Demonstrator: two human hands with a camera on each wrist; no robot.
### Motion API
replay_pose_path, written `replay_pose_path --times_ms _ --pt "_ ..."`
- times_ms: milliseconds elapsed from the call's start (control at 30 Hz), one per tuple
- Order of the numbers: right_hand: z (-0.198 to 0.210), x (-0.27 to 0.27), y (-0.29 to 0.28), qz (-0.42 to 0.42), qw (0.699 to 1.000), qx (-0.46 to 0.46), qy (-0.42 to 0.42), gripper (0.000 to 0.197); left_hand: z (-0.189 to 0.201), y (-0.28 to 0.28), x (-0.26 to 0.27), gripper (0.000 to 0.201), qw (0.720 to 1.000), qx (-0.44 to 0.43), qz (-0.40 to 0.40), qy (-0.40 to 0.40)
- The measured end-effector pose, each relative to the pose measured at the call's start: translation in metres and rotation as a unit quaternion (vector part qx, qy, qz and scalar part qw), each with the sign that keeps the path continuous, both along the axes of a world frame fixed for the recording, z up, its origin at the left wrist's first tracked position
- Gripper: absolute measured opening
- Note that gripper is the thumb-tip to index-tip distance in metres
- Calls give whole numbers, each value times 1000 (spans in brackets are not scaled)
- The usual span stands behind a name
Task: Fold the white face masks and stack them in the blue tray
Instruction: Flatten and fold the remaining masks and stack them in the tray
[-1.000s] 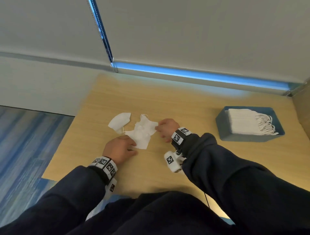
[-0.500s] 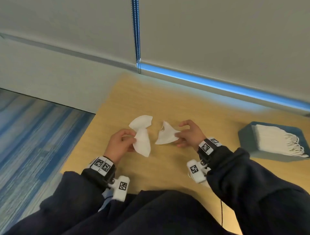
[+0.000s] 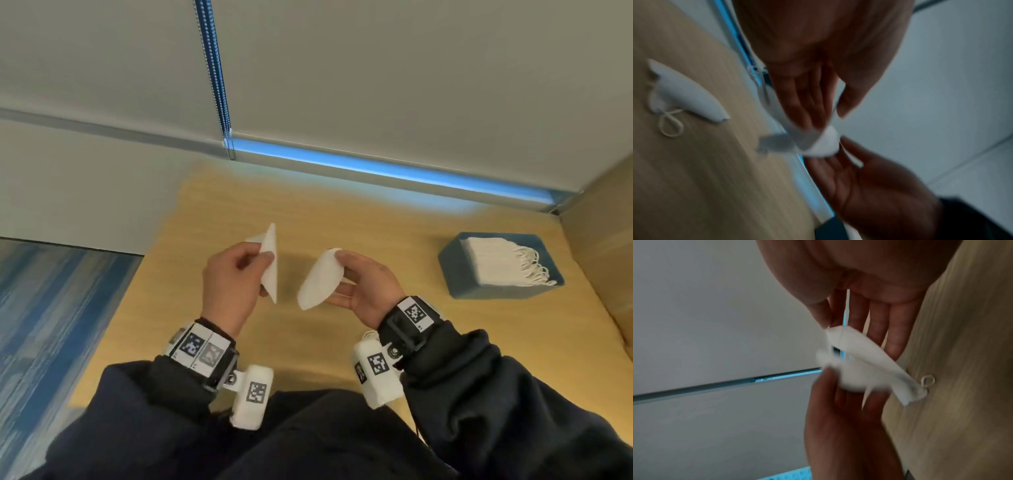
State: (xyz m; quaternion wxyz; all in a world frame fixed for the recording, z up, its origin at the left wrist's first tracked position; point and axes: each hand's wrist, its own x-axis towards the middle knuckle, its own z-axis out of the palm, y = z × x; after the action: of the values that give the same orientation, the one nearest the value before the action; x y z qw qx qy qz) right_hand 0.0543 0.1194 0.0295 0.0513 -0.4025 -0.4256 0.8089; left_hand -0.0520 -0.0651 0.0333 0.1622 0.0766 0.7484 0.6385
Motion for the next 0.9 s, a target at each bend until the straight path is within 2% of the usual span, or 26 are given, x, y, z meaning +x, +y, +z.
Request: replay_pose_path --times_ms 100,133,200,300,367,400,433,500,567,633,733,867,900 --pt "6 -4 -27 3 1000 -13 24 37 6 25 24 22 973 -68 -217 41" --pt "5 -3 -32 9 999 3 30 39 7 30 28 24 959 -93 -262 56" --pt "3 2 -35 26 998 45 37 34 8 31 29 19 942 -122 -301 88" --pt "3 12 -26 31 997 70 21 29 8 22 17 20 958 -94 -264 61" --pt "5 17 -21 54 996 66 22 31 9 15 5 15 971 -85 -203 96" --pt "7 19 -19 71 995 61 26 34 7 11 0 19 972 -81 -185 116" --pt "10 21 -18 89 994 55 32 37 5 9 -5 29 972 -70 -190 117" --pt "17 24 -18 117 991 48 46 41 3 7 -9 55 962 -50 -261 68" --pt "22 26 -18 137 988 46 56 46 0 7 -7 63 945 -28 -327 -3" --pt "24 27 -18 146 986 55 56 52 -2 6 -2 42 944 0 -326 -49" --pt "22 30 -19 136 988 54 47 49 -4 5 5 16 962 0 -269 -40" --pt "17 34 -23 116 992 56 -1 21 -7 4 7 8 977 38 -200 -57" --pt "16 35 -24 113 992 55 -7 17 -5 3 7 12 979 38 -196 -48"
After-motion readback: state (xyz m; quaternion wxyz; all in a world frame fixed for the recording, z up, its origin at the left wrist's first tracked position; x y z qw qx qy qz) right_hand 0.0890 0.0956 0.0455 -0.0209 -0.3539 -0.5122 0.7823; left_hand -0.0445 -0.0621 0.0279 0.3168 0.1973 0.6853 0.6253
